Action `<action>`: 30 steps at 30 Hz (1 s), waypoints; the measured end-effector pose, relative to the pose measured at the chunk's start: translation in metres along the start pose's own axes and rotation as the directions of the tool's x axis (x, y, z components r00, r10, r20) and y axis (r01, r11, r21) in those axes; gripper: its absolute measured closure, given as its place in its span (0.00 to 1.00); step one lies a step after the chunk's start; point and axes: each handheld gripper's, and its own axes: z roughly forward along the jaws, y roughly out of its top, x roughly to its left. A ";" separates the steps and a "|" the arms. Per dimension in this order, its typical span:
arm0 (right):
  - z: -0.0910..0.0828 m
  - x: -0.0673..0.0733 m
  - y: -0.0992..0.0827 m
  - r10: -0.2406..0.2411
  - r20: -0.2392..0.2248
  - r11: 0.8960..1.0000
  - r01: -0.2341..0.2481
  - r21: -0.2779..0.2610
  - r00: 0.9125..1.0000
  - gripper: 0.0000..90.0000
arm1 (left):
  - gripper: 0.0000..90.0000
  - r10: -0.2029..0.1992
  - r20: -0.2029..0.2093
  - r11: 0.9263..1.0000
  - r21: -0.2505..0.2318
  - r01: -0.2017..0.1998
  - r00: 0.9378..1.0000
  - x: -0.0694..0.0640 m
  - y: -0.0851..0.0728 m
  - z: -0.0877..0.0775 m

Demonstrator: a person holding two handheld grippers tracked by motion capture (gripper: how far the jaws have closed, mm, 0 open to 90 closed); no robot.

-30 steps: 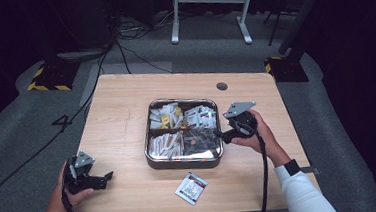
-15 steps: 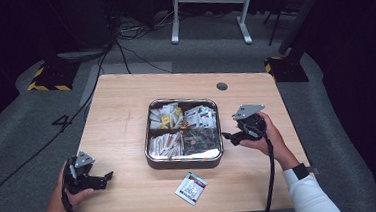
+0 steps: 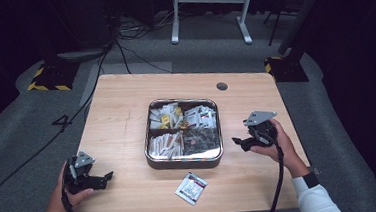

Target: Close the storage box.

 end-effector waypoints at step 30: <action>-0.006 0.001 -0.074 0.059 0.049 0.997 -0.061 0.044 0.997 0.23 | 0.00 0.000 0.000 1.000 0.000 0.000 1.000 0.000 0.000 0.000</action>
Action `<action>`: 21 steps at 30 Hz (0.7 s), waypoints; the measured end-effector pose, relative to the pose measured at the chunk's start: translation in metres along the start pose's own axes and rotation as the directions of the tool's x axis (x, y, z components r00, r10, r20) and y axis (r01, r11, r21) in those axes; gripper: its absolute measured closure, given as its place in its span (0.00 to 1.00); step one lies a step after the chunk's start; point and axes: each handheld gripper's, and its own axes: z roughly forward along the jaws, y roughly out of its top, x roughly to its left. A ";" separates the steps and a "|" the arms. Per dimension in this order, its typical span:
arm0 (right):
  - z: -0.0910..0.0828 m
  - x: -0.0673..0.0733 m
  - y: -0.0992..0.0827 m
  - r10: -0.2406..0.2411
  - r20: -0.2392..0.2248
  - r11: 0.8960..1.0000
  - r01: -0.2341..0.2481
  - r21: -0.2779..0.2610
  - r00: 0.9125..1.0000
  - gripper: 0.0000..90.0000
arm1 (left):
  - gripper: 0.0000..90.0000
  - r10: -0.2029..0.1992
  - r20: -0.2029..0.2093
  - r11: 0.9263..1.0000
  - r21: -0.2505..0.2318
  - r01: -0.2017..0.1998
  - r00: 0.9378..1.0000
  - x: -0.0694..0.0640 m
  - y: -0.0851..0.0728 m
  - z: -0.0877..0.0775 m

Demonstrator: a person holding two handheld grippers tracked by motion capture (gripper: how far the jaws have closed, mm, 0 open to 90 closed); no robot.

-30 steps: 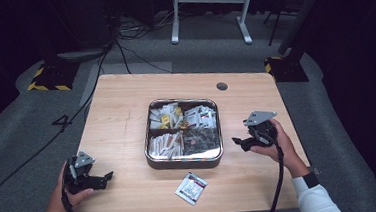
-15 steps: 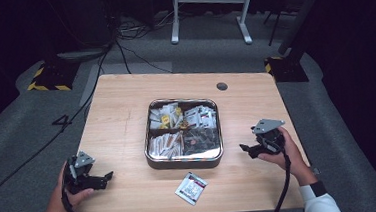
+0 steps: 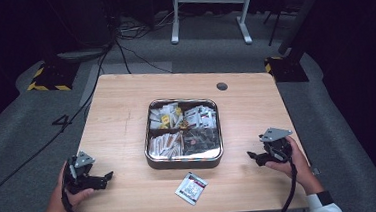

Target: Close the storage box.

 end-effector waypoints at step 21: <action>0.003 -0.010 -0.053 0.144 0.024 0.990 -0.144 0.007 0.989 0.22 | 0.01 0.001 -0.001 1.000 0.001 -0.001 1.000 0.000 0.000 0.000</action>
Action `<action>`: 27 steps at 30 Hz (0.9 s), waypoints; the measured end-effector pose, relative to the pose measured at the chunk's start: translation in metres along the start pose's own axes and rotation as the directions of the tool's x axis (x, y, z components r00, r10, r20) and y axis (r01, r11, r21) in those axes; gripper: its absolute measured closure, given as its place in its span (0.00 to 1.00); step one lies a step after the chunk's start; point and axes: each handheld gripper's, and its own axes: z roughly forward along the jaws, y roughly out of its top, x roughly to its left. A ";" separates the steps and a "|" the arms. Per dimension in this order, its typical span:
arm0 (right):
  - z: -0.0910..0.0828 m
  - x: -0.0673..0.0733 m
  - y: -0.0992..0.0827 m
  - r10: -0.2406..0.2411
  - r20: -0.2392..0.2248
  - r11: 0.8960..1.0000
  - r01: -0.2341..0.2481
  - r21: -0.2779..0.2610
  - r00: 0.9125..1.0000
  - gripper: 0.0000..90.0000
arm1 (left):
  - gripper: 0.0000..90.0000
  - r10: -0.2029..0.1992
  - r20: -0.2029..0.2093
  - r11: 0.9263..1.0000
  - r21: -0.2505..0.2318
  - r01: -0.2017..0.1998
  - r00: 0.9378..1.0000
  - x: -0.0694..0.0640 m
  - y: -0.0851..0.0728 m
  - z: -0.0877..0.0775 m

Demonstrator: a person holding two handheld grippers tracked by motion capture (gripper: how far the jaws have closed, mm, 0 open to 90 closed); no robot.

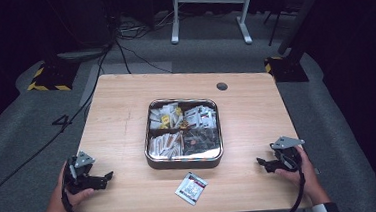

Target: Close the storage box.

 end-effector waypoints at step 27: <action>-0.015 -0.007 -0.035 0.180 0.002 0.980 -0.180 -0.083 0.984 0.21 | 0.00 -0.004 0.001 1.000 0.003 0.004 1.000 0.000 0.000 0.000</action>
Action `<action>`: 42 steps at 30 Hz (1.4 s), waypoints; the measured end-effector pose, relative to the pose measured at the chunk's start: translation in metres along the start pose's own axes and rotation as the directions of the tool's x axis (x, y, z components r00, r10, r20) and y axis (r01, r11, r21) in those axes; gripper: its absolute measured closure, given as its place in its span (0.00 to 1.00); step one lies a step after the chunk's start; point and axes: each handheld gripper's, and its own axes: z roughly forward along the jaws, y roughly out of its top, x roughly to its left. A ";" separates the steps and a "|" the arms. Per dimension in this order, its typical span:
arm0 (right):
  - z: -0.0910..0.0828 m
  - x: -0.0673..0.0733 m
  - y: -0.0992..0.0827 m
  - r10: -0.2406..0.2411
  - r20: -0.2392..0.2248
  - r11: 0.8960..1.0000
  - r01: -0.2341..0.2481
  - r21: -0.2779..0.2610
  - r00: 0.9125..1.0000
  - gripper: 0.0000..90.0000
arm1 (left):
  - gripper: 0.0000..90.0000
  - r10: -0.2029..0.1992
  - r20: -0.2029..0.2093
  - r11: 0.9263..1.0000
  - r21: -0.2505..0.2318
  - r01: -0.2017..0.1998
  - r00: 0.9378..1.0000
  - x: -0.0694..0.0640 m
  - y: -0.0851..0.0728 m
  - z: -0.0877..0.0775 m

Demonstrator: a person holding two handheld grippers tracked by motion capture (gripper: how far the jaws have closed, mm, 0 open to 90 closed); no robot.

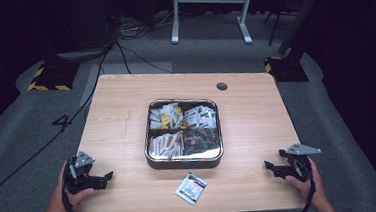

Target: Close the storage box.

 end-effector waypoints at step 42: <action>0.002 0.000 0.002 0.014 0.016 1.000 -0.014 0.004 1.000 0.20 | 0.00 0.003 0.000 1.000 -0.002 -0.003 1.000 0.000 0.000 0.000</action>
